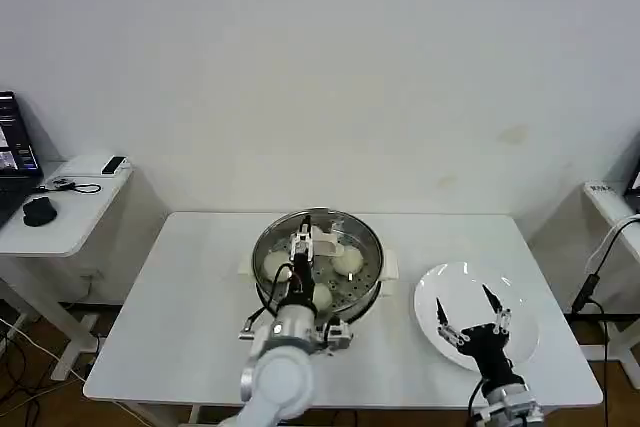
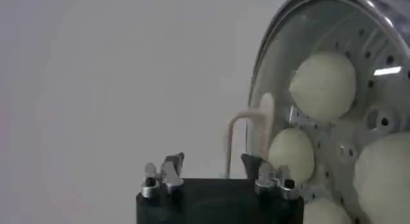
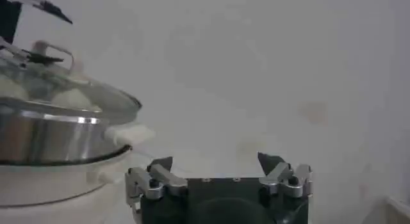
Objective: Take steamed baozi put them in steamer then cover it.
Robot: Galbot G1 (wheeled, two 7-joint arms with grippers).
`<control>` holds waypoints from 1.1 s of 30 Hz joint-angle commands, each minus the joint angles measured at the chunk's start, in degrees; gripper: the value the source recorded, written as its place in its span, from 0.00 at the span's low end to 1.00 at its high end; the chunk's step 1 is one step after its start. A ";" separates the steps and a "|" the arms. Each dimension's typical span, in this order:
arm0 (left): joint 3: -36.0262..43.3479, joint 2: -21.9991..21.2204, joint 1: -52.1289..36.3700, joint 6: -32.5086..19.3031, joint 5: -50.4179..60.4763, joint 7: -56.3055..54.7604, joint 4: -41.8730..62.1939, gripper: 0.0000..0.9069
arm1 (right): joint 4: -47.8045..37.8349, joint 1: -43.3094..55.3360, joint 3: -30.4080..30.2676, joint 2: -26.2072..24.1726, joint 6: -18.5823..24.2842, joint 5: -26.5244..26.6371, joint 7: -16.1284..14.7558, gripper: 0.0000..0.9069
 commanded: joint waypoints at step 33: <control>-42.63 -0.40 48.60 -42.69 -99.99 -30.98 -8.52 1.00 | -1.87 -11.63 -4.09 -15.08 3.17 18.84 3.20 1.00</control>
